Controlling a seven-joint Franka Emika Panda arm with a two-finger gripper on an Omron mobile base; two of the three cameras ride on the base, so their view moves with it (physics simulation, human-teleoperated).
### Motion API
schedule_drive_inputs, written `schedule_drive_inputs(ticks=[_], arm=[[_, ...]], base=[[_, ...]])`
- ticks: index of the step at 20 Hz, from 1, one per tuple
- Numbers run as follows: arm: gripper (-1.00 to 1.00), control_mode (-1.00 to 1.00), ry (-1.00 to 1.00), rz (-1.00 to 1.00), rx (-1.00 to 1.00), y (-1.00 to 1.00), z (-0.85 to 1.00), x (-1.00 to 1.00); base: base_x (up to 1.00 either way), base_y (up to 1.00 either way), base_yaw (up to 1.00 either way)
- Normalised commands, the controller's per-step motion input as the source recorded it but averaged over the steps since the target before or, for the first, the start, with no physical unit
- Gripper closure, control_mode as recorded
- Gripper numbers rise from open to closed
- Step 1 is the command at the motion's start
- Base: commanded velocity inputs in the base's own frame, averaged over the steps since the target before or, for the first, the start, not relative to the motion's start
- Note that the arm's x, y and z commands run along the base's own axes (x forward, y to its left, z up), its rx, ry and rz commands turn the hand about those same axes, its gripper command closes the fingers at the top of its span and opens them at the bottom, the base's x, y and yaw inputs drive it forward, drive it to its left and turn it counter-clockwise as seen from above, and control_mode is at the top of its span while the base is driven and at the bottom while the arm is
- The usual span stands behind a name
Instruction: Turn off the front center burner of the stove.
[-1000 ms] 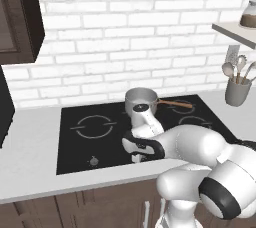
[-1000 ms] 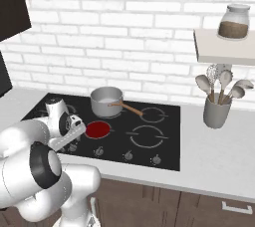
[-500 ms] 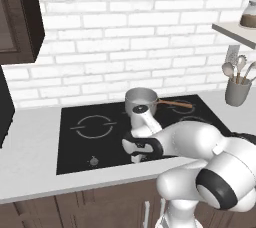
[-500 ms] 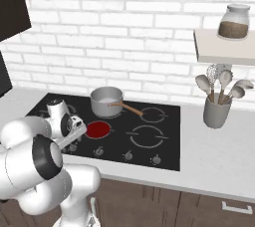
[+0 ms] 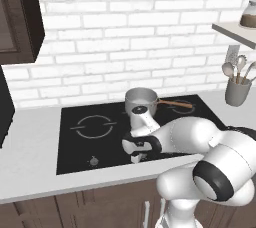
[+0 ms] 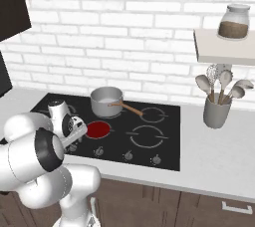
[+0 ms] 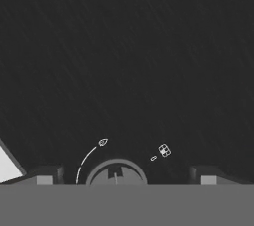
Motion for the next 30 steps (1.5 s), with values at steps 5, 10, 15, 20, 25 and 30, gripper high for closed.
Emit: schedule_drive_inputs(ticks=[5, 10, 15, 20, 25, 30], arm=[[1.0, -1.0, 0.0, 0.0, 0.0, 0.0, 0.0, 0.0], [1.0, -1.0, 0.0, -0.08, 0.01, -0.05, 0.0, -0.01], [1.0, -1.0, 0.0, -0.38, 0.12, -0.25, 0.0, -0.15], [1.0, -1.0, -0.01, -0.62, 0.22, -0.45, -0.02, -0.35], [1.0, -1.0, -0.02, -0.68, 0.19, -0.36, -0.08, -0.24], [1.0, -1.0, 0.0, -0.76, 0.17, -0.36, -0.04, -0.05]], base=[[0.0, 0.0, 0.0], [0.0, 0.0, 0.0], [0.0, 0.0, 0.0], [0.0, 0.0, 0.0], [0.0, 0.0, 0.0], [0.0, 0.0, 0.0]])
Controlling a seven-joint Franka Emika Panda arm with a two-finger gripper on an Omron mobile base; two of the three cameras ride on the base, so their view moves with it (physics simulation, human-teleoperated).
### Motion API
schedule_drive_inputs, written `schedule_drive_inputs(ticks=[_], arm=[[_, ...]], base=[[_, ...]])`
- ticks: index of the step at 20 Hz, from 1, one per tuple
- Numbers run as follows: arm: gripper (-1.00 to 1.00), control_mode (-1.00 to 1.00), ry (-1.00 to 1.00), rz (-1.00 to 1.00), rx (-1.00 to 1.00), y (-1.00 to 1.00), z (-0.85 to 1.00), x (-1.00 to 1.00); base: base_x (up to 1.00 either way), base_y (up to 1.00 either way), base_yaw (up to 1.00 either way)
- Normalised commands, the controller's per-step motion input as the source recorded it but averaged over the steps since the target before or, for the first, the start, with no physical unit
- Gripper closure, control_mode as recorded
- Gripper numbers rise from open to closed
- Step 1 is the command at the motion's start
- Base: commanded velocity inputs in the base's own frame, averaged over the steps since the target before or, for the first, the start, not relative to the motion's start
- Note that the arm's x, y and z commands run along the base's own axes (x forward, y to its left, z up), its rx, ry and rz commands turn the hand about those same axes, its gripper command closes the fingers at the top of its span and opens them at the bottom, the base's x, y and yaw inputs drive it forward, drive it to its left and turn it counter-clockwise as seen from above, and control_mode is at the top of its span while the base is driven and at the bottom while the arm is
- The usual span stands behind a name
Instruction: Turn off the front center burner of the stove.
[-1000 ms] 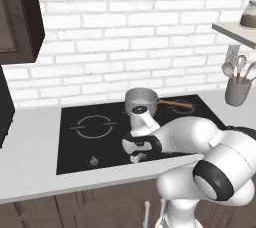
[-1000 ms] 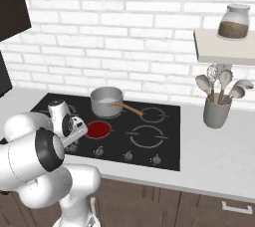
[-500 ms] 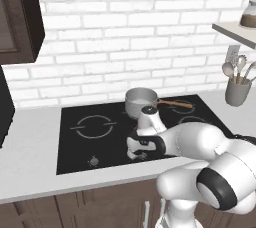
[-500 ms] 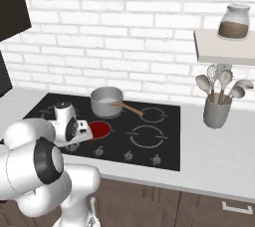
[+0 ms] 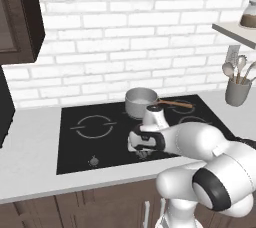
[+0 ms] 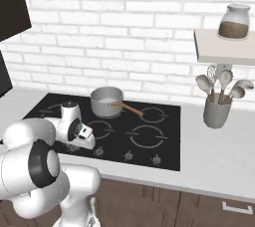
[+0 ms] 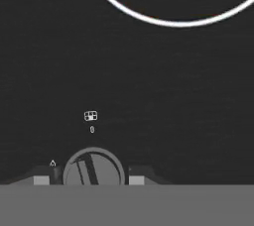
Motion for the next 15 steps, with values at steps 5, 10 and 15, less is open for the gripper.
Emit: schedule_drive_inputs(ticks=[5, 10, 15], arm=[[1.0, -1.0, 0.0, -0.85, 0.12, -0.24, -0.15, 0.0], [1.0, -1.0, 0.0, -0.3, 0.06, -0.08, -0.03, -0.17], [1.0, -1.0, 0.0, 0.0, 0.0, 0.0, 0.0, 0.0]], base=[[0.0, 0.0, 0.0], [0.0, 0.0, 0.0], [0.0, 0.0, 0.0]])
